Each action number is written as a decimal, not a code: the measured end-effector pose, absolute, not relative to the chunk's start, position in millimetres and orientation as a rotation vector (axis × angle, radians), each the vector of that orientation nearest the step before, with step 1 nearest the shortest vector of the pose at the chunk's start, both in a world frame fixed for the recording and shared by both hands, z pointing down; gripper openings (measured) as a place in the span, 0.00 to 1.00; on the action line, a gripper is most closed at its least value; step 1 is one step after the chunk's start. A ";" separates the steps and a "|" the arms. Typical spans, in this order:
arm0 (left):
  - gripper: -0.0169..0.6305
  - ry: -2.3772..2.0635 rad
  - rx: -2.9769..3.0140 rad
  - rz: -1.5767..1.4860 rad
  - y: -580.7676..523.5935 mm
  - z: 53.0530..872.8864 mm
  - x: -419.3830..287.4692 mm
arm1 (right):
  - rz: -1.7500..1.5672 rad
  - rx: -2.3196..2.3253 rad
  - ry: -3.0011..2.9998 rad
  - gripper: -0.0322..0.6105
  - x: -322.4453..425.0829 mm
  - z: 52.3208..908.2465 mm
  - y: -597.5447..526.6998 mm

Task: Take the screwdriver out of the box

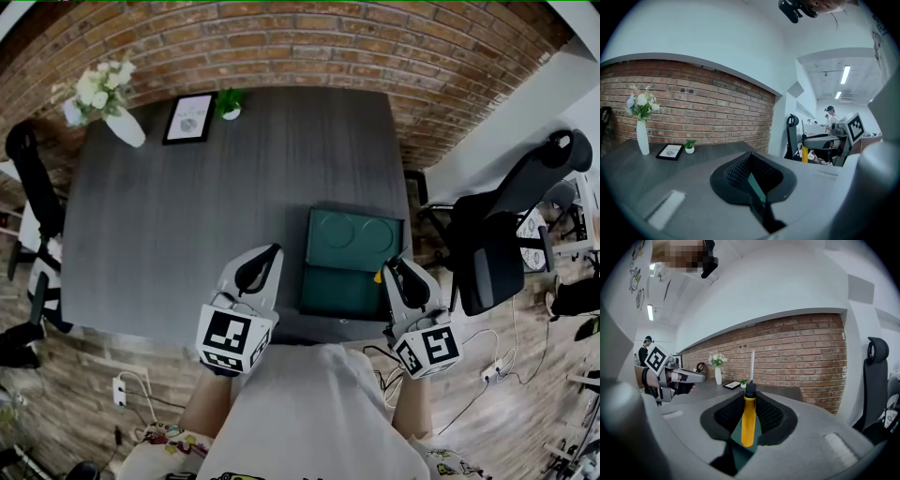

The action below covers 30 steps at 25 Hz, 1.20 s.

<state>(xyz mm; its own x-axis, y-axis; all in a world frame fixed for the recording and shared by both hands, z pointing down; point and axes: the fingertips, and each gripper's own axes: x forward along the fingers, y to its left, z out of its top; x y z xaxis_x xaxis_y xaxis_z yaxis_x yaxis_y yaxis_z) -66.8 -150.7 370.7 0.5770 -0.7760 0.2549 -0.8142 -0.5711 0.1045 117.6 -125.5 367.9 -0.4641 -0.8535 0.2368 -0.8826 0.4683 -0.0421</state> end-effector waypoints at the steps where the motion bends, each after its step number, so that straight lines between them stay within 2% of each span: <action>1: 0.04 -1.329 2.598 0.268 -150.9 370.8 -67.1 | 0.239 1.514 -2.532 0.17 117.3 368.1 -125.7; 30: 0.04 -1.325 2.598 0.284 -150.0 373.6 -65.8 | 0.258 1.492 -2.520 0.17 115.7 375.1 -125.0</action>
